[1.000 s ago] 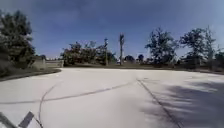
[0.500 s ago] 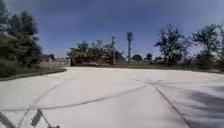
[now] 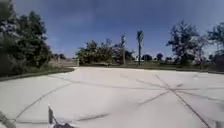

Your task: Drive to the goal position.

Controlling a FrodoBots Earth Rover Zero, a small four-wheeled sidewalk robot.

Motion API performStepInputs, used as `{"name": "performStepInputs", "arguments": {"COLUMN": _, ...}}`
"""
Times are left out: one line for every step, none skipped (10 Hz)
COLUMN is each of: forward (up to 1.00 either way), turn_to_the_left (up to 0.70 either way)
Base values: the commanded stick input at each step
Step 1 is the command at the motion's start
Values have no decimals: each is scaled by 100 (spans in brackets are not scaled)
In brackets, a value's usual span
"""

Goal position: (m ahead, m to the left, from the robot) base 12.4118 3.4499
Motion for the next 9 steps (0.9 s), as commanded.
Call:
{"name": "performStepInputs", "arguments": {"forward": 85, "turn_to_the_left": 0}}
{"name": "performStepInputs", "arguments": {"forward": 85, "turn_to_the_left": 0}}
{"name": "performStepInputs", "arguments": {"forward": 85, "turn_to_the_left": 0}}
{"name": "performStepInputs", "arguments": {"forward": 85, "turn_to_the_left": 0}}
{"name": "performStepInputs", "arguments": {"forward": 85, "turn_to_the_left": 0}}
{"name": "performStepInputs", "arguments": {"forward": 85, "turn_to_the_left": 0}}
{"name": "performStepInputs", "arguments": {"forward": 85, "turn_to_the_left": 0}}
{"name": "performStepInputs", "arguments": {"forward": 85, "turn_to_the_left": 0}}
{"name": "performStepInputs", "arguments": {"forward": 85, "turn_to_the_left": 0}}
